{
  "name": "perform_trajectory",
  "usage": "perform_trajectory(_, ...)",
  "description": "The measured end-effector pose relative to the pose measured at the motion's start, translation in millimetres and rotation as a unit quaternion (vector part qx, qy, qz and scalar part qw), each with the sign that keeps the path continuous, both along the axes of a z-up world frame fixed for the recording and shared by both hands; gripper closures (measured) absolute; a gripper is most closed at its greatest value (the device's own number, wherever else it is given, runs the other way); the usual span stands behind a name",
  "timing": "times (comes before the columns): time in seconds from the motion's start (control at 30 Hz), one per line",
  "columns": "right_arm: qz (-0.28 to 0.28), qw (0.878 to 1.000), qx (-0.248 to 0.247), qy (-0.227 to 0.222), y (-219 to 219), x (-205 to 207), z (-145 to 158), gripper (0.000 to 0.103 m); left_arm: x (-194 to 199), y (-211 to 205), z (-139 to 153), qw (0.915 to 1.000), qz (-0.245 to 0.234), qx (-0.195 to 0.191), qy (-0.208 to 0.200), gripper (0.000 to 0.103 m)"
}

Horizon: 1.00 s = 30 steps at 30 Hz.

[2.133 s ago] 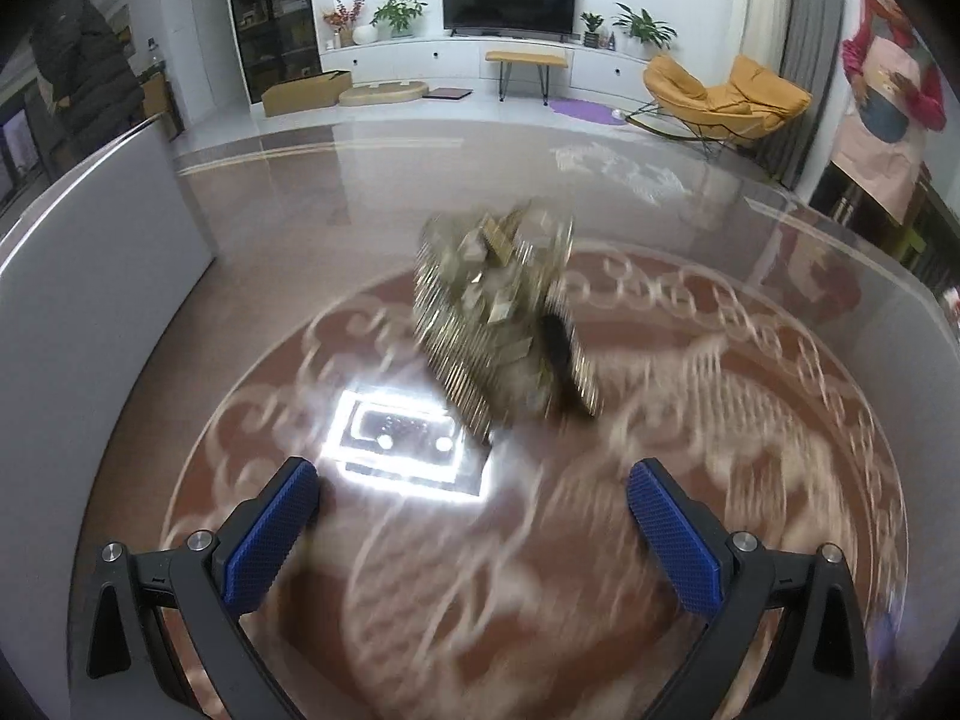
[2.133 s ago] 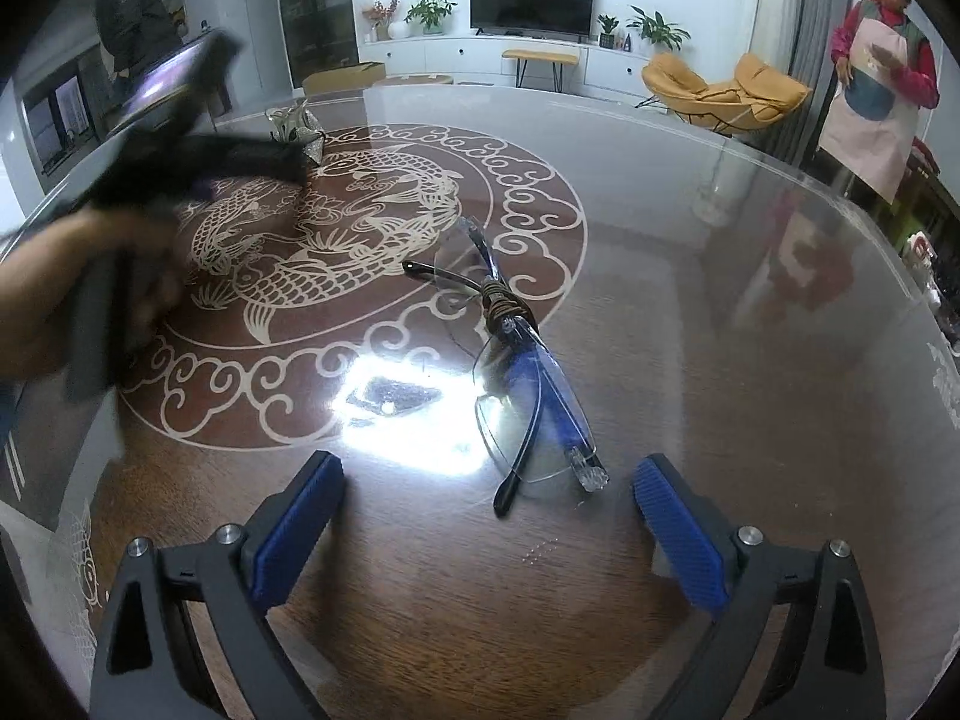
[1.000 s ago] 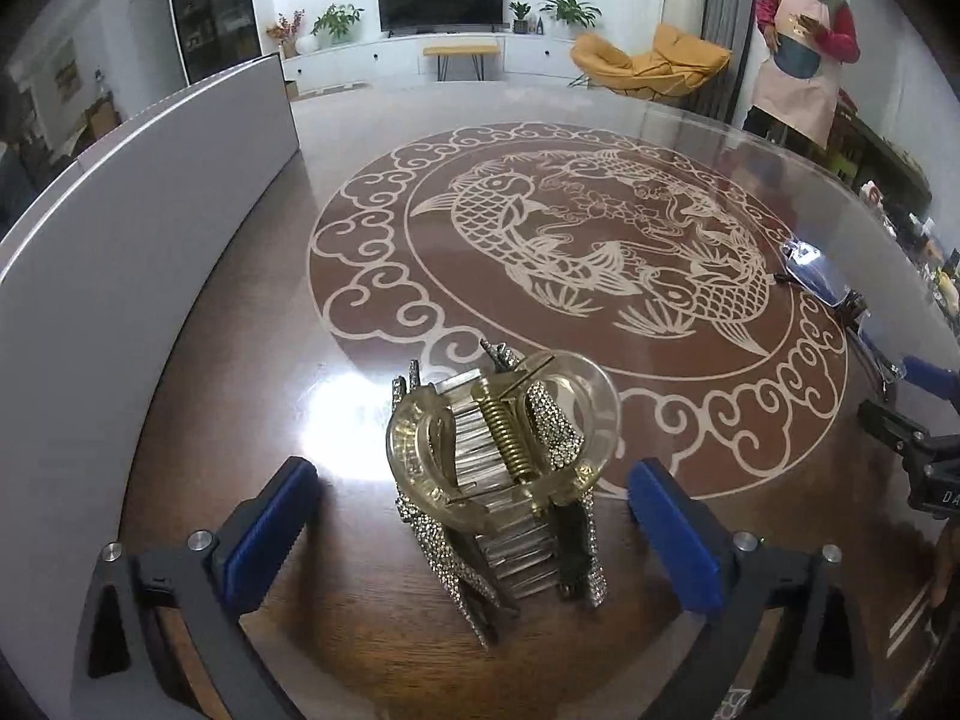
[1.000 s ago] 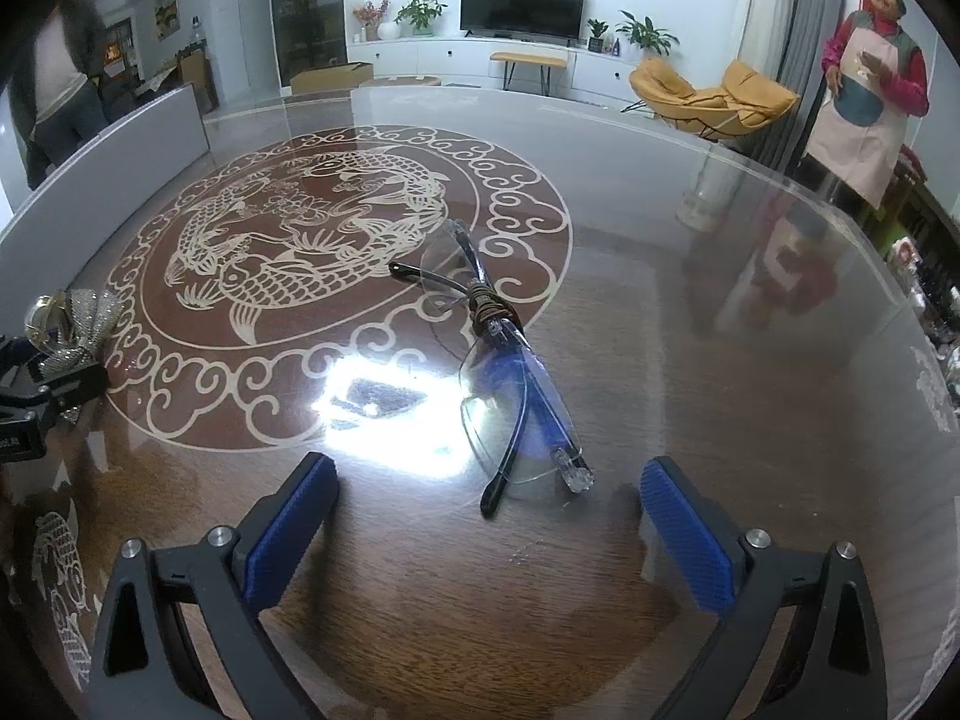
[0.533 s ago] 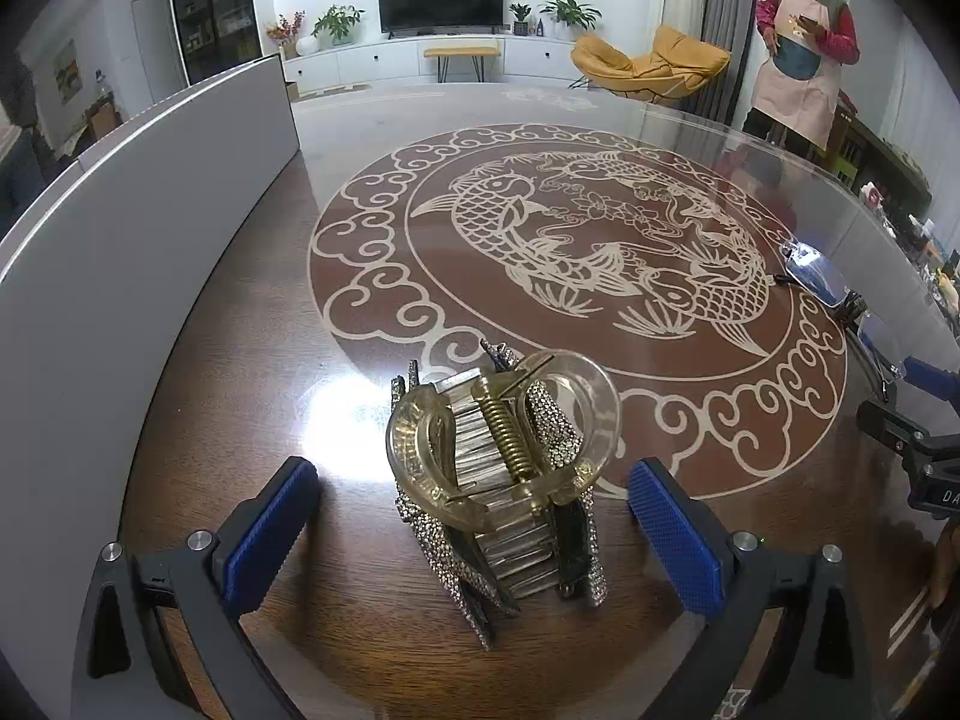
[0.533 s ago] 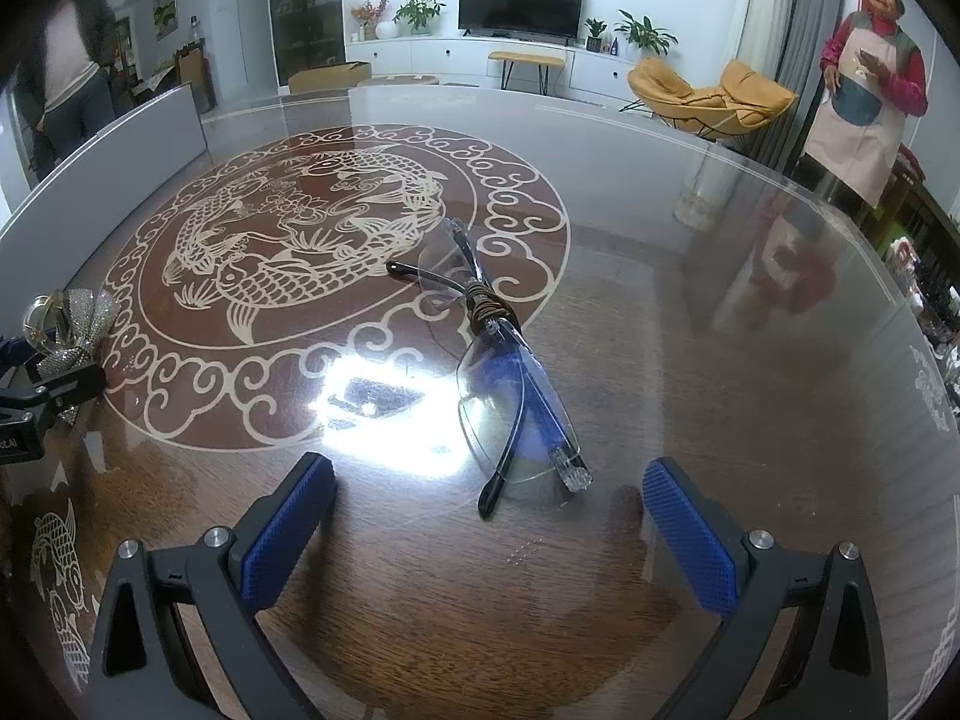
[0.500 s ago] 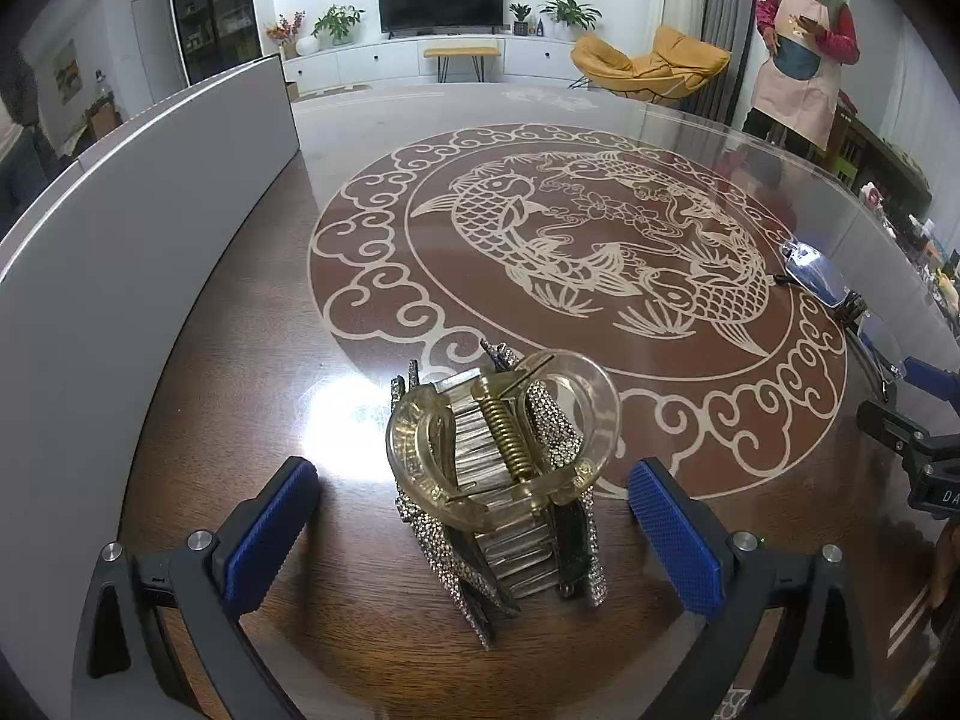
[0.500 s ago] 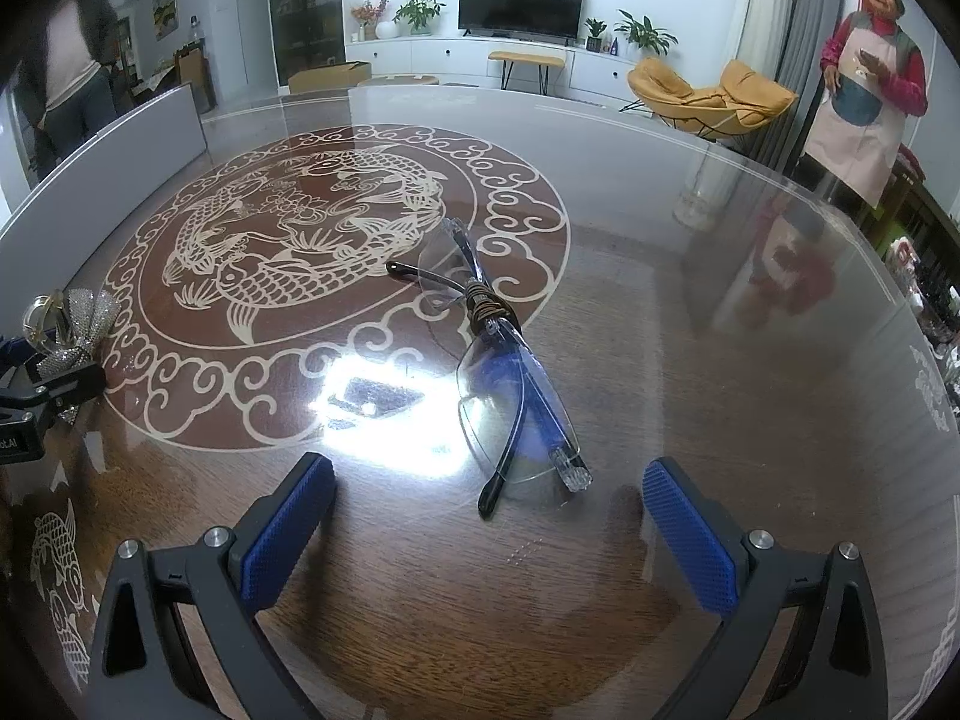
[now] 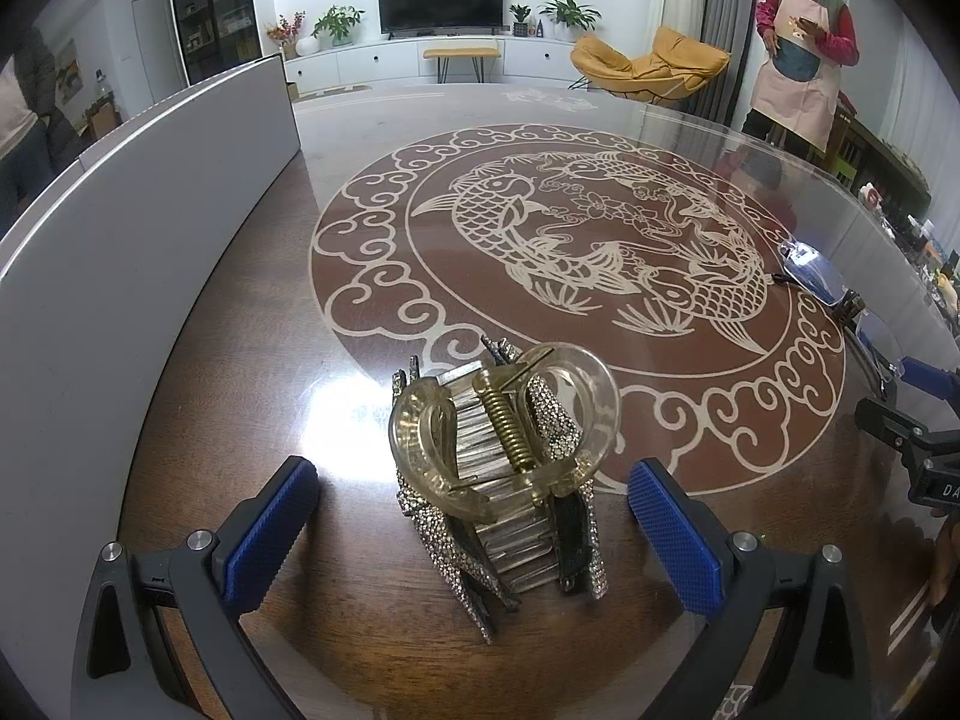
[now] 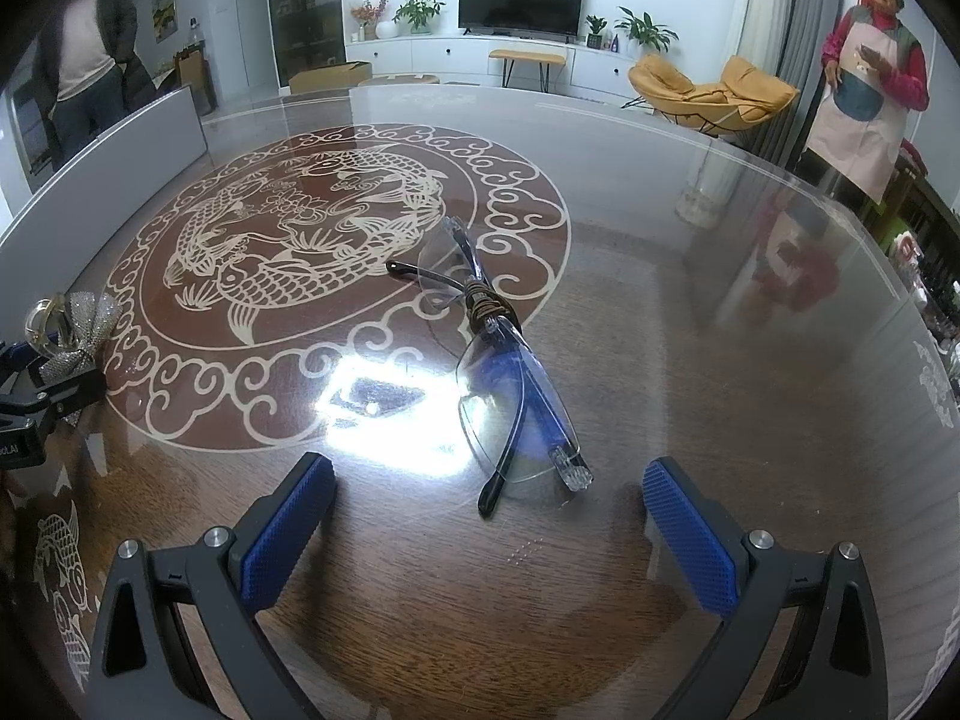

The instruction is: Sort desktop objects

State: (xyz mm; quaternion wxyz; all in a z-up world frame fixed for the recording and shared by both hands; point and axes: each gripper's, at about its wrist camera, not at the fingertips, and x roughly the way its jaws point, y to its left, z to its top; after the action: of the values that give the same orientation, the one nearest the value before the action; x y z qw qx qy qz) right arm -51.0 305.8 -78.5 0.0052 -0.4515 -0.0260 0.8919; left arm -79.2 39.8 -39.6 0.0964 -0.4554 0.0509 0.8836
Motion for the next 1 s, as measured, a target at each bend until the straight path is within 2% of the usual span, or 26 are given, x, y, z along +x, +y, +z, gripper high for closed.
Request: perform_trajectory(1.0, 0.001, 1.000, -0.005, -0.001, -0.1, -0.9, -0.9, 0.000, 4.7, -4.1, 3.6, 1.0000, -0.004, 0.001, 0.000, 0.000)
